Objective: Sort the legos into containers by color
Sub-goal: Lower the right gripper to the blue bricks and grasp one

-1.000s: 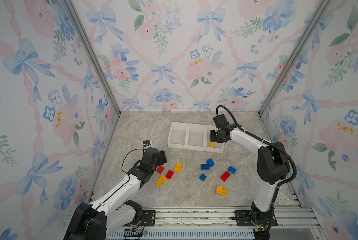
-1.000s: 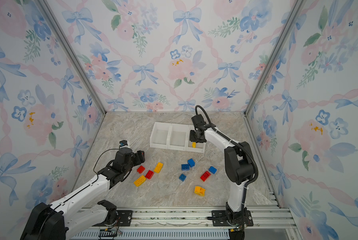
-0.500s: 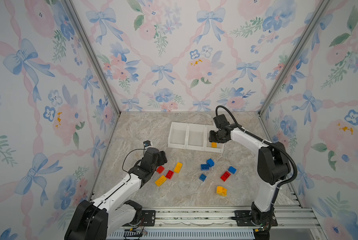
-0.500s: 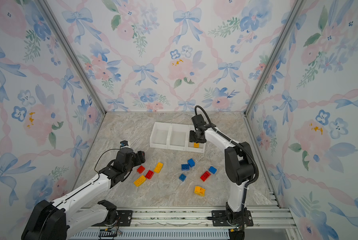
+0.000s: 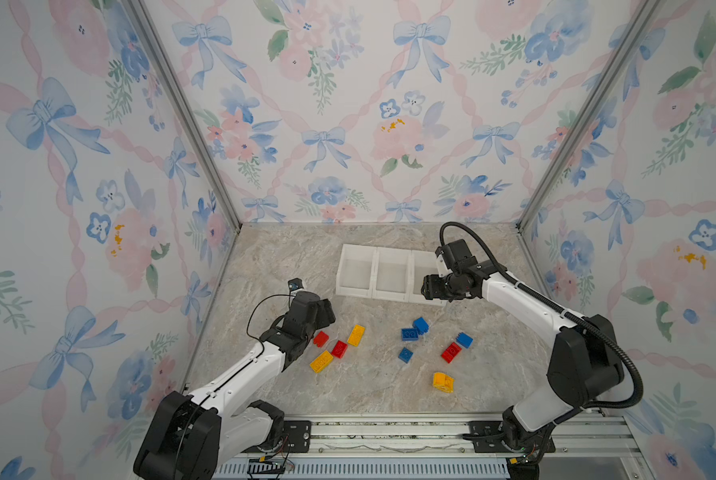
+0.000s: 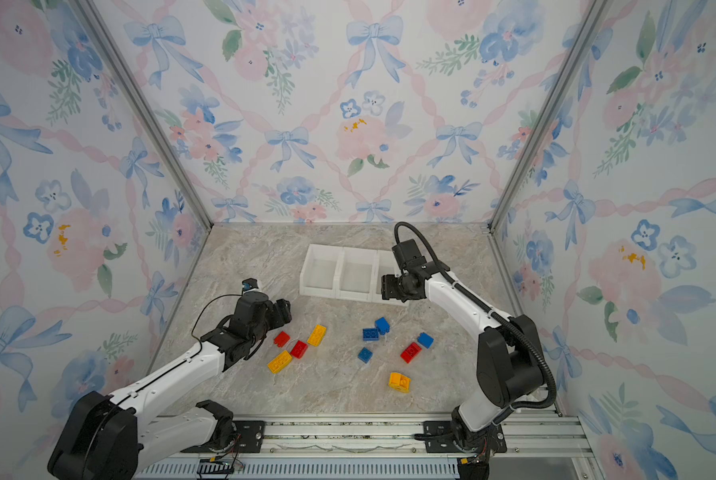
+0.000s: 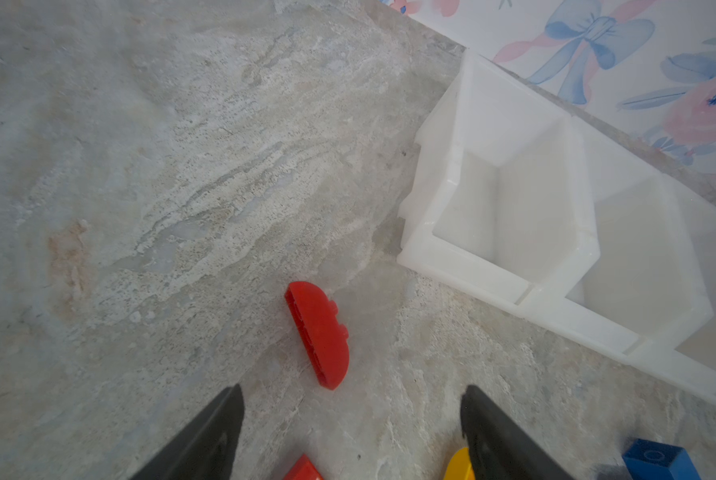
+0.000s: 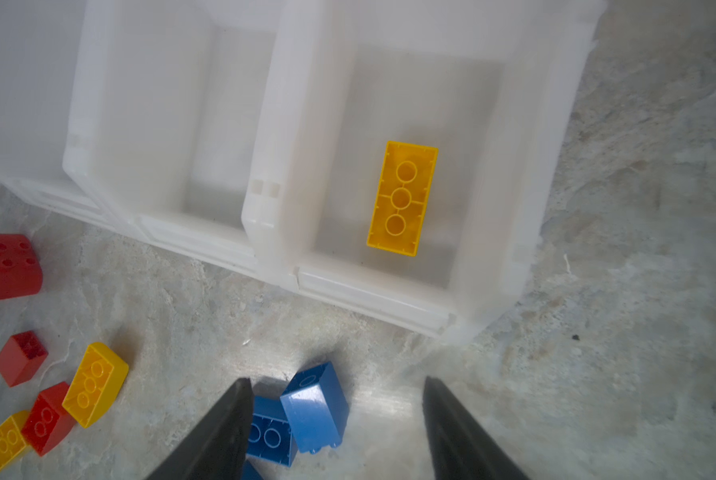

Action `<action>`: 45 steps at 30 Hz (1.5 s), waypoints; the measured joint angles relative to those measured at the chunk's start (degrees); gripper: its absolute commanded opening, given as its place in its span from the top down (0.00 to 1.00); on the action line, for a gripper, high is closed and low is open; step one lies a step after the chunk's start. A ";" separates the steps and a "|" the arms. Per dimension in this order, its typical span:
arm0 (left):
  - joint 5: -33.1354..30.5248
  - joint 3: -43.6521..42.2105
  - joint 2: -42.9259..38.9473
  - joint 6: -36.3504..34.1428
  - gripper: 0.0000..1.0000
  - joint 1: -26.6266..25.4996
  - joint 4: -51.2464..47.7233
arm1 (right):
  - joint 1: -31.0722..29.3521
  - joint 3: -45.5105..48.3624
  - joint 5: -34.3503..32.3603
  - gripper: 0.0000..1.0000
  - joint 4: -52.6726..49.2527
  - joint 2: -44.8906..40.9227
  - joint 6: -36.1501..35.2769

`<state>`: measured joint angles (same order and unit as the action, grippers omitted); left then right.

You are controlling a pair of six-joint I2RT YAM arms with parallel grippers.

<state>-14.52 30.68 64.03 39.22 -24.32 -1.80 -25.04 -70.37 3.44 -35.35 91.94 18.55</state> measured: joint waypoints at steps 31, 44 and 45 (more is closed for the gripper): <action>0.46 0.96 1.44 0.04 0.16 0.00 0.02 | -9.46 6.01 -4.92 0.43 0.31 7.39 -6.86; 0.44 0.96 1.44 0.07 0.16 0.00 0.02 | -9.53 5.57 -5.88 0.53 0.92 9.46 -7.54; 0.44 0.98 1.46 0.07 0.16 0.00 0.02 | -9.53 5.57 -5.86 0.54 0.92 9.49 -7.54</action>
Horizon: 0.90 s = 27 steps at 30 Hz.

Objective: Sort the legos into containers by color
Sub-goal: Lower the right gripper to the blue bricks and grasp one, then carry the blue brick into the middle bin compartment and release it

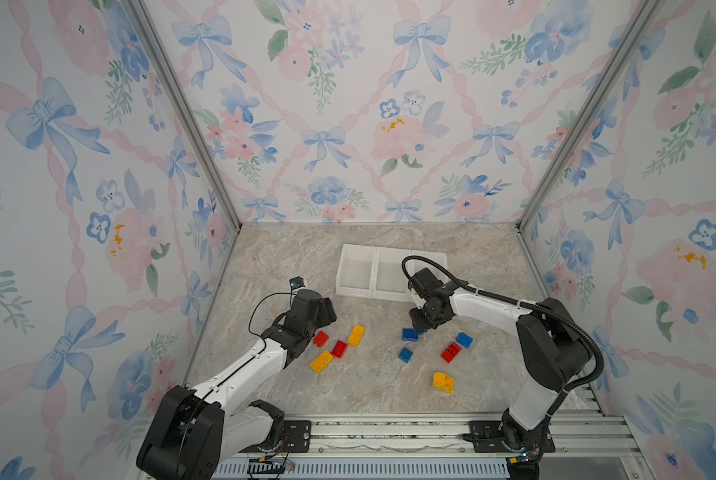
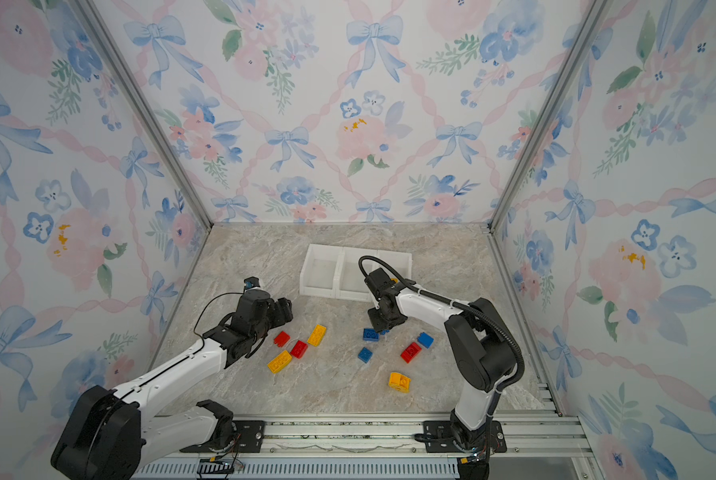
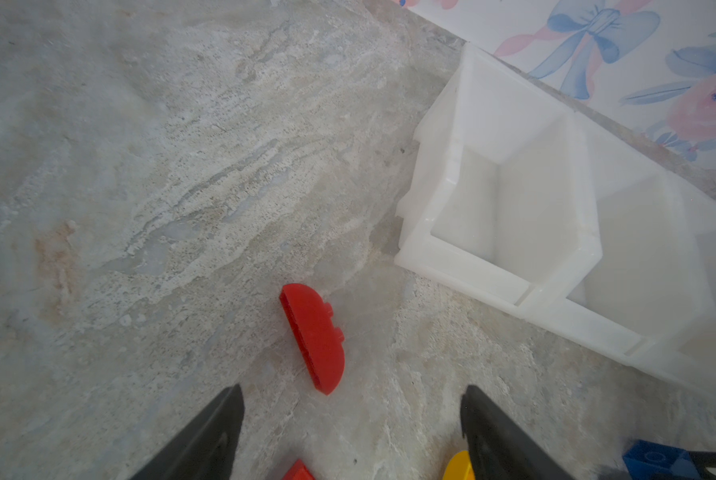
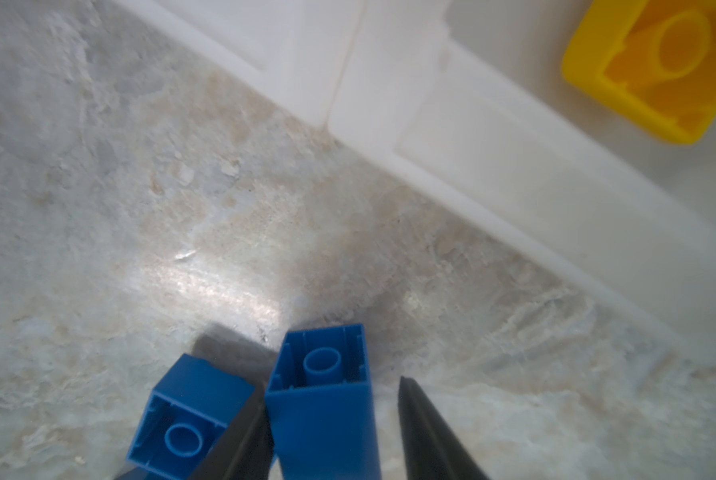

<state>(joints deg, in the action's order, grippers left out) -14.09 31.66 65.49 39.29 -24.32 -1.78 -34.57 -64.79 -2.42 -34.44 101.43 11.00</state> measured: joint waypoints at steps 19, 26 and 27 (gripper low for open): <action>0.02 0.76 0.83 0.00 0.16 0.00 0.00 | -0.04 -4.68 0.07 0.75 -2.32 -0.87 0.04; 0.02 0.76 0.66 -0.02 0.16 0.00 0.00 | -1.09 -12.87 0.22 0.75 -2.71 -1.77 0.07; 0.04 0.76 0.46 -0.02 0.16 0.00 0.00 | -1.16 -13.81 0.22 0.75 -2.69 -1.77 0.07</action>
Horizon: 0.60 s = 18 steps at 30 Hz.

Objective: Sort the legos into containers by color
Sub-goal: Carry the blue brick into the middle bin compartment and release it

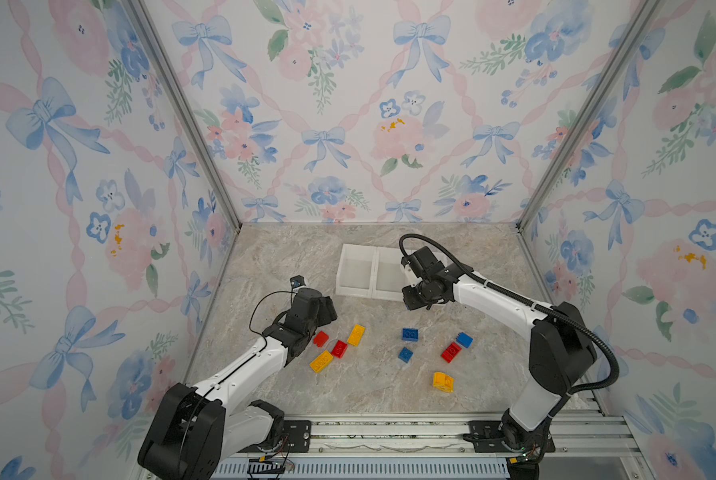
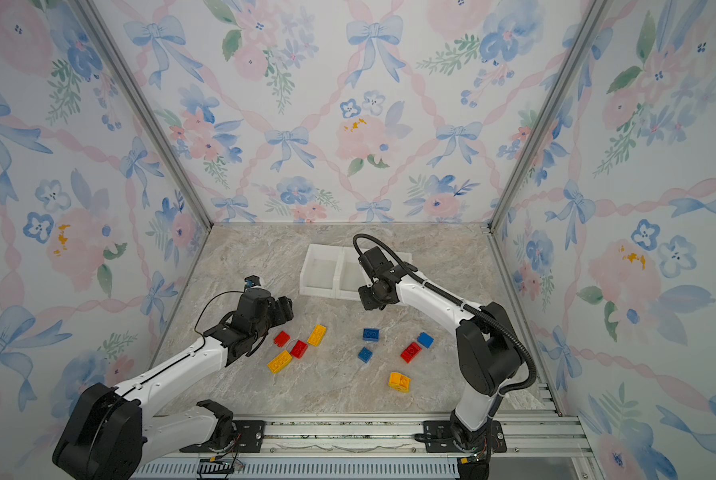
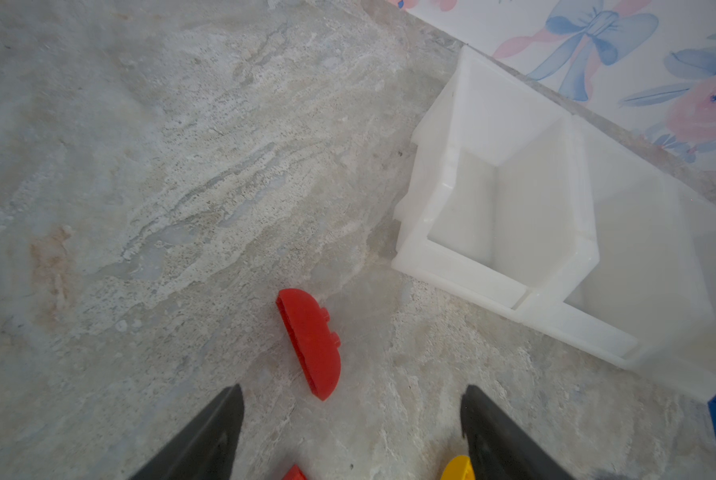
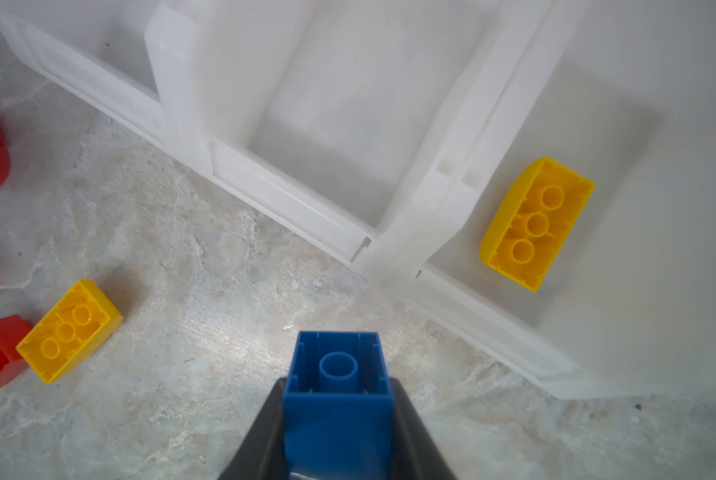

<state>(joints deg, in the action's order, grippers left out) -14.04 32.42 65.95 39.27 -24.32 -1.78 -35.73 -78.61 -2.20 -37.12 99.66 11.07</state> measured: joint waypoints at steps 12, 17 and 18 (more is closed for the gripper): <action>0.90 -1.55 -4.02 0.02 0.16 0.00 0.00 | -0.09 -17.70 -1.73 0.75 1.90 12.28 0.00; 1.46 -1.73 -4.15 0.02 0.16 0.00 0.00 | -0.07 -26.18 -2.62 0.74 1.97 21.24 0.02; 1.49 -1.81 -4.22 0.00 0.16 0.00 -0.02 | -0.07 -27.21 -2.64 0.74 1.84 22.53 0.02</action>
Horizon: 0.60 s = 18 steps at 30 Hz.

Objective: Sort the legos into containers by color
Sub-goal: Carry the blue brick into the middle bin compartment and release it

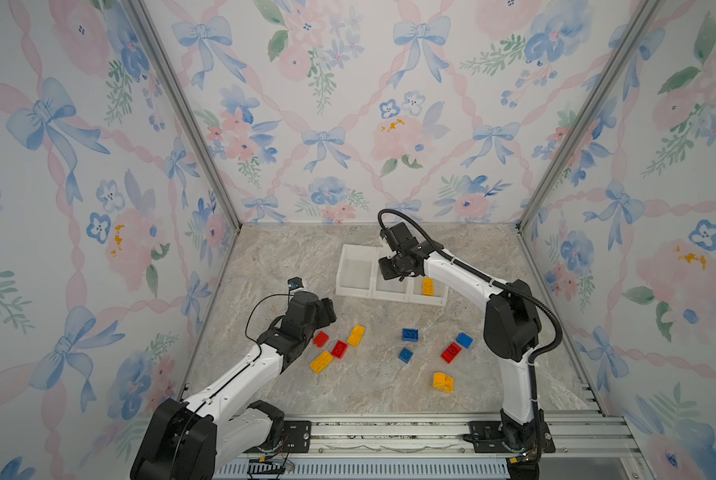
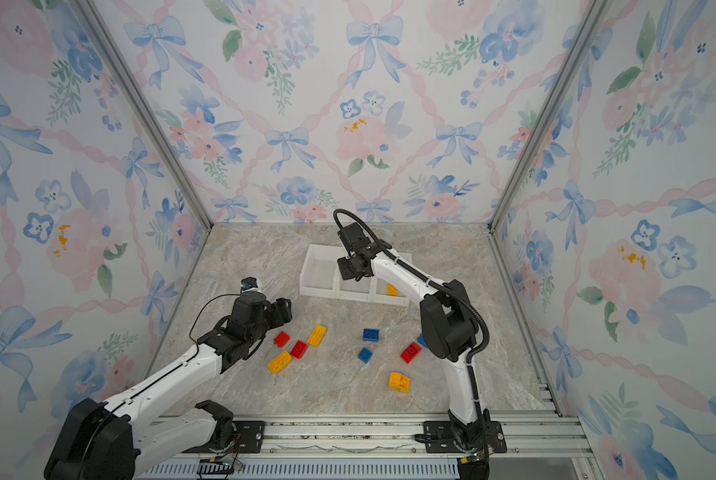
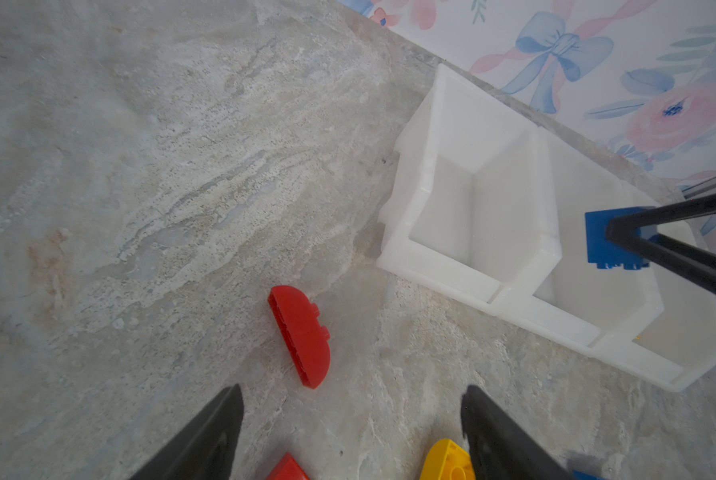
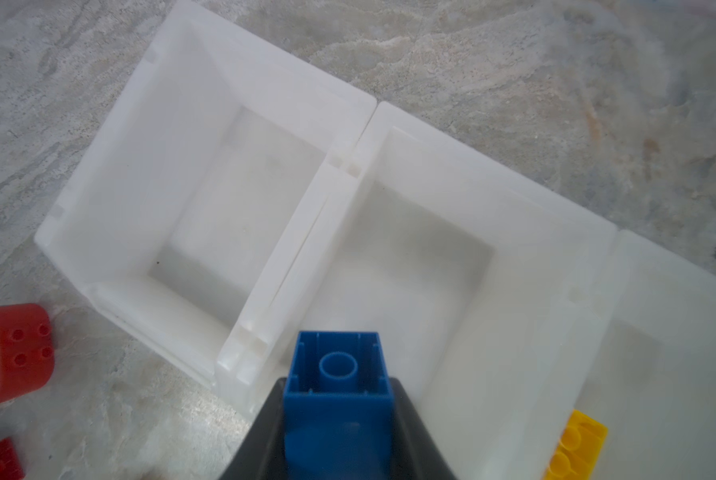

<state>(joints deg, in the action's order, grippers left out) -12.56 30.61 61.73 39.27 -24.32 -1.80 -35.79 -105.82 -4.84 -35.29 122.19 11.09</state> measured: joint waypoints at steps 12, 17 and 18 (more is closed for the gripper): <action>0.00 -1.92 -2.78 0.02 0.16 0.28 -0.02 | 0.09 -2.38 -0.11 0.64 -1.62 6.84 1.77; 0.02 -1.97 -2.75 0.02 0.16 0.55 -0.07 | 0.13 -2.38 0.02 0.52 -1.97 6.84 2.19; 0.02 -1.97 -2.75 0.02 0.16 0.61 -0.07 | 0.13 -2.38 0.07 0.50 -2.05 6.84 2.23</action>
<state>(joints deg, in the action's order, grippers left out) -12.53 28.64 58.98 39.29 -23.70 -1.87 -35.66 -108.20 -4.78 -37.34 129.03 13.32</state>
